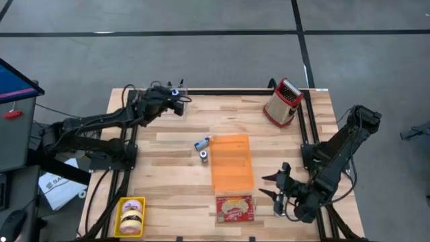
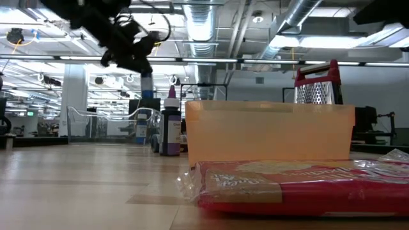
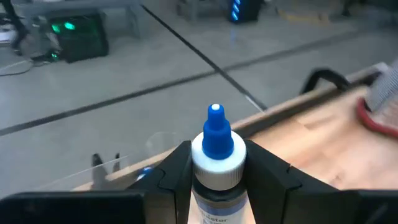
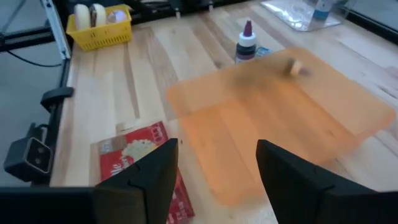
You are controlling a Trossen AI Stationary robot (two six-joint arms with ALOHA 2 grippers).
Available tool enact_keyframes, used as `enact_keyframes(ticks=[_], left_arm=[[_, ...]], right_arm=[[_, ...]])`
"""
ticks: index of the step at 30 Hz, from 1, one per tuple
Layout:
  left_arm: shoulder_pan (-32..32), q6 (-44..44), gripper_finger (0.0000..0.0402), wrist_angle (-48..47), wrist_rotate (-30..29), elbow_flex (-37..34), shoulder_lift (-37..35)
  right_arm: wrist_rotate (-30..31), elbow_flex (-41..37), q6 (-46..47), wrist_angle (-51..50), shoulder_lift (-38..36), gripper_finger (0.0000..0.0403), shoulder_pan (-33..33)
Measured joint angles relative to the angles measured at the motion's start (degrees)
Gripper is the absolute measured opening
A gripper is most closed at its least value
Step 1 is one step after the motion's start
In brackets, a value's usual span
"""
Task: Pick & Place Food Item
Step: Put the right blue food coloring bottle into the transparent bin
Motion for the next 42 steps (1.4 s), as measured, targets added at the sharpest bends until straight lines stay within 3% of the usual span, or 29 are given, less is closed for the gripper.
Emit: enact_keyframes(ticks=[5, 9, 23, 42], left_arm=[[1.17, -1.82, 0.0109, 12.60, -5.43, -9.99, -1.52], [2.45, -3.63, 0.0109, 15.84, -6.54, -13.14, -1.20], [3.50, -5.85, 0.0109, 17.68, -6.47, -13.93, 8.83], [3.56, -5.72, 0.0109, 27.03, -6.95, -13.90, 20.43]], right_arm=[[0.97, 0.00, 1.07, 0.13, 0.00, 0.0204, 0.35], [1.01, 0.00, 1.71, 0.19, 0.00, 0.0200, 0.24], [2.30, -1.07, 1.70, 0.24, 0.09, 0.0195, -1.09], [2.28, -1.51, 1.50, 0.14, 0.11, 0.0195, -1.35]])
